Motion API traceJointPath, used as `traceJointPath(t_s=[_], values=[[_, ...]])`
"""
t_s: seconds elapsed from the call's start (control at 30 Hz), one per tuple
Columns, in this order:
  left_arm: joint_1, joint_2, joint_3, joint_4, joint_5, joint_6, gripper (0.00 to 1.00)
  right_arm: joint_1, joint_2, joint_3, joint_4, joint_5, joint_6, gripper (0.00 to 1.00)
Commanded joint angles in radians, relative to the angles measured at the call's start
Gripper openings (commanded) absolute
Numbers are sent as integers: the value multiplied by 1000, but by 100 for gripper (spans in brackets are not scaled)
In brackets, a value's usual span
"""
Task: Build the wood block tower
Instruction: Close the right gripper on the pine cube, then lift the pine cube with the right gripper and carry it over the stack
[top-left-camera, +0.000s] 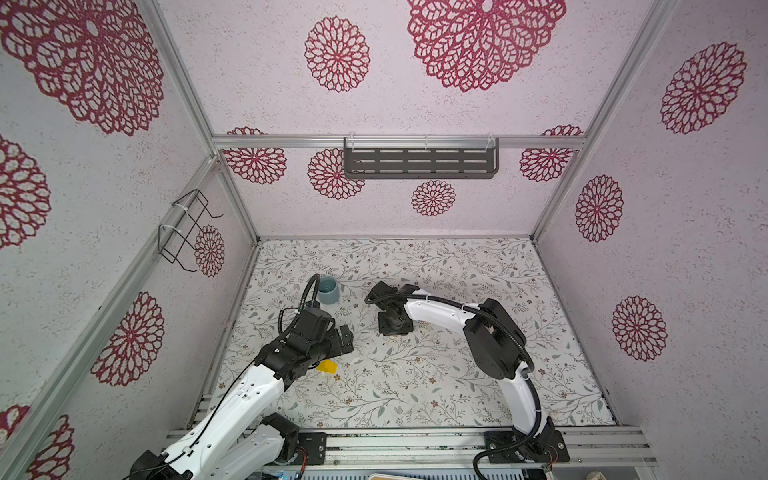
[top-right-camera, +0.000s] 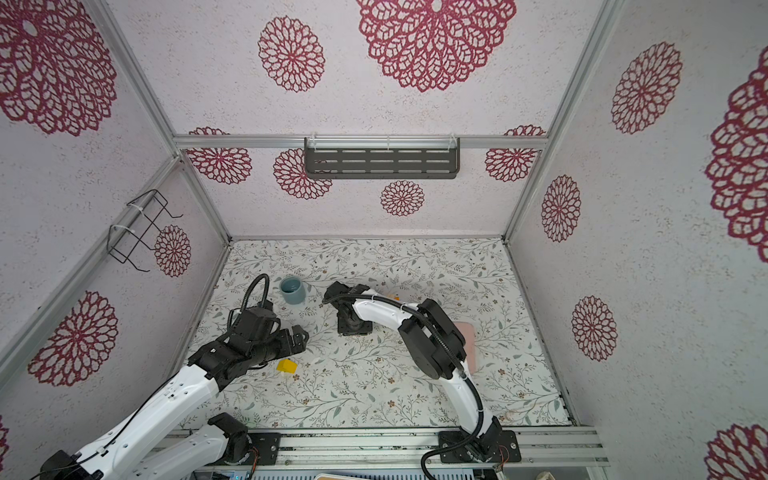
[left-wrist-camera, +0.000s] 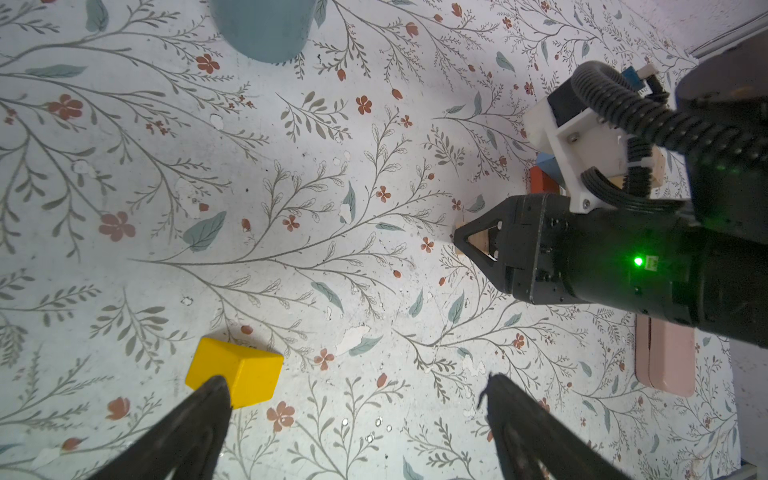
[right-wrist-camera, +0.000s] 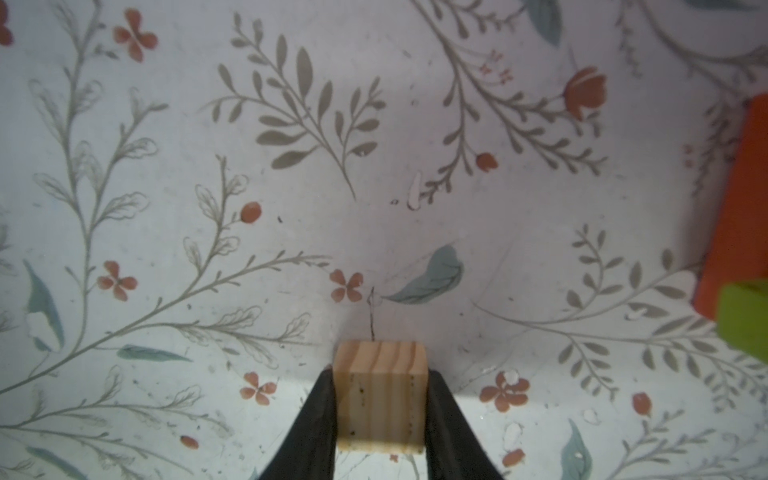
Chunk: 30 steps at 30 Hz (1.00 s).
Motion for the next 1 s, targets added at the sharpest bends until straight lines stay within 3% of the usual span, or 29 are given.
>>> traceJointPath(t_s=[0.0,0.57,0.97], values=[[-8,3,16,6,-3,14,99,0,-30,54,-67,22,-23,30],[-8,37,80,6,-63,10,99,-7,-89,237,-259,32,-128,30],[-9,183,144,72,-57,6,98,-75,-171,278,-366,31,-216,30]])
